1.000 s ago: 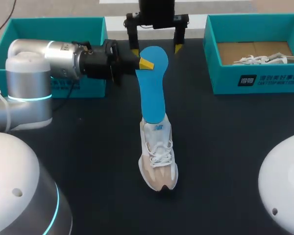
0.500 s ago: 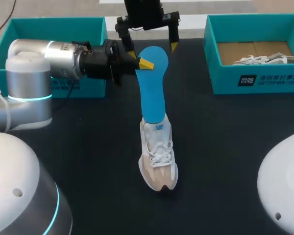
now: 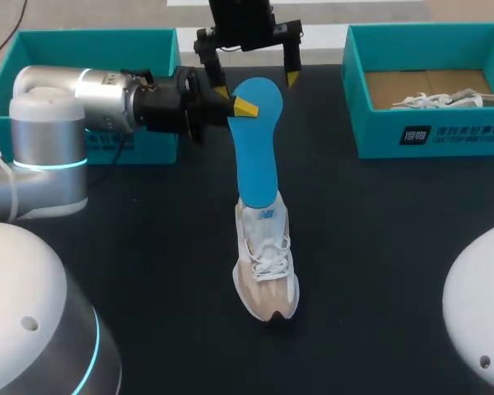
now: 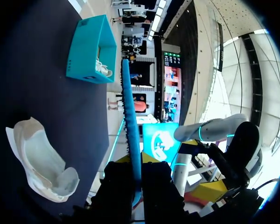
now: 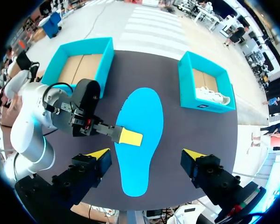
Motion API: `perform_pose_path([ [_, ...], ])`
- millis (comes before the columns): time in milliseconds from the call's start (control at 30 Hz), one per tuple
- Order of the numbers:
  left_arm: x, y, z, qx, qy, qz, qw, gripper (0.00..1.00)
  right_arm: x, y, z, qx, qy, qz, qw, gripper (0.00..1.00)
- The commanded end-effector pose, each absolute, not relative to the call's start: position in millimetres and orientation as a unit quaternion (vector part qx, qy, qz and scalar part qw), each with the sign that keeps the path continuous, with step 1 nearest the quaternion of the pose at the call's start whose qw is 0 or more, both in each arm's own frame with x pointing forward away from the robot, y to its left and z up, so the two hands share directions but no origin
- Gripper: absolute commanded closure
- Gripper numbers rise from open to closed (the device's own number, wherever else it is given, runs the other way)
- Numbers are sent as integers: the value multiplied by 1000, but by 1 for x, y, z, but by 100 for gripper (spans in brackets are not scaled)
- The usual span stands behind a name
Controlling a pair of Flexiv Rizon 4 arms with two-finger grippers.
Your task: Take the shoe out of the shoebox, open the shoe tongue, remove and reinsert the insole, then place the shoe into the shoebox
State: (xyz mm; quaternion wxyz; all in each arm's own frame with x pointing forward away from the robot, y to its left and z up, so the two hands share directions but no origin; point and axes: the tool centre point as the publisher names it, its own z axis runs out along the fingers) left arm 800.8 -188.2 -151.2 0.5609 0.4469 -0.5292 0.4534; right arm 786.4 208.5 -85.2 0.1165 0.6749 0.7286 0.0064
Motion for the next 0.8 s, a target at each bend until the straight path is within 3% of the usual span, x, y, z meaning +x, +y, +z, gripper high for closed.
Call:
perform_pose_path([
  [33, 801, -188, -152, 446, -529, 454, 561, 100, 785, 206, -85, 671, 734, 16, 108, 0],
  [300, 801, -188, -152, 446, -529, 454, 561, 100, 779, 191, -85, 665, 739, 86, 65, 0],
  [800, 801, -188, -152, 446, -529, 454, 561, 100, 770, 145, -94, 643, 733, 203, -88, 0],
])
